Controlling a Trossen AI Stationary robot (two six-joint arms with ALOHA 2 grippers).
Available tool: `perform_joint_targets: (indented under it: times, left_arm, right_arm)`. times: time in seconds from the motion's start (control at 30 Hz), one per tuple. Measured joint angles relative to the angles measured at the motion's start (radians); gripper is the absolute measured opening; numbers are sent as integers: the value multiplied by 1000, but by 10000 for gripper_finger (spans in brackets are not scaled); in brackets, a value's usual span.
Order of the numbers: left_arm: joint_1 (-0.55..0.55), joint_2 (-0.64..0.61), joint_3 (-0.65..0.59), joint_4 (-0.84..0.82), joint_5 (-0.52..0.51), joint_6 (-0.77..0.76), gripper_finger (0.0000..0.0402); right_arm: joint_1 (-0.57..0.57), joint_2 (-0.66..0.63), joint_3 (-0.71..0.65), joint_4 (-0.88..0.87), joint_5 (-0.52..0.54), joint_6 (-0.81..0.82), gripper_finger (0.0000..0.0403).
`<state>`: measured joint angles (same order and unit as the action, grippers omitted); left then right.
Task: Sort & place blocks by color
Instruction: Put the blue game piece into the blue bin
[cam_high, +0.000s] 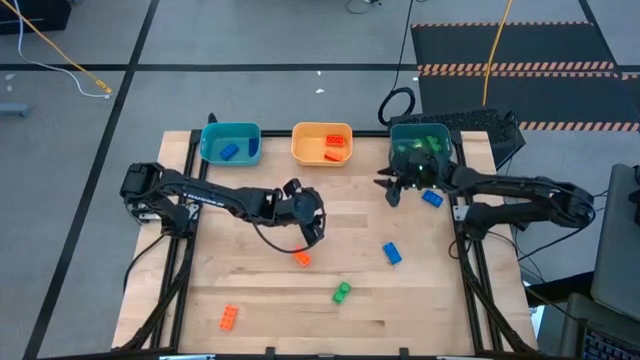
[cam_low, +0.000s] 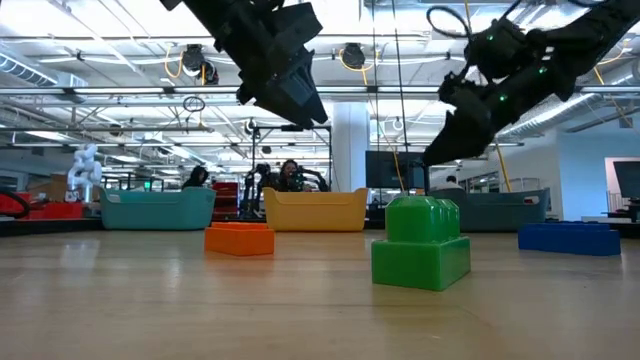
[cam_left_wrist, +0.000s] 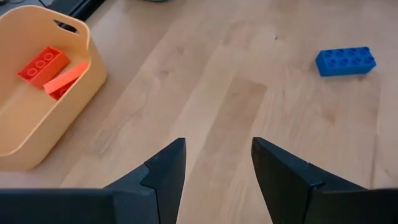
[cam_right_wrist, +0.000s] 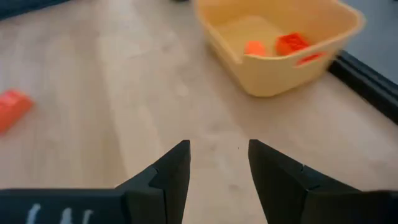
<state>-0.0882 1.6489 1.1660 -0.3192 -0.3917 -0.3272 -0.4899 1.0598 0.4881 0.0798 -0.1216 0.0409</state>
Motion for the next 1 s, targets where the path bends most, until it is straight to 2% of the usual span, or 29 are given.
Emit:
perform_joint_targets:
  times: [0.1,0.23,0.37,0.5,0.67,0.8,1.0]
  left_arm:
    - [12,0,0,0,-3,-1,186]
    - [34,0,0,13,-3,1,186]
    - [52,0,0,38,-3,16,186]
    - [68,0,0,40,-3,17,186]
    - [71,0,0,40,-3,21,186]
    - [61,0,0,40,-3,34,186]
    - [47,0,0,36,-3,37,186]
  right_arm:
    - [92,-29,0,-51,85,8,155]
    - [205,-50,32,-201,210,14,170]
    - [271,-50,83,-393,334,68,208]
    - [277,-50,105,-590,481,144,254]
    - [244,-43,105,-797,483,290,288]
    - [228,-28,106,-793,483,353,287]
    - [142,57,105,-871,463,467,275]
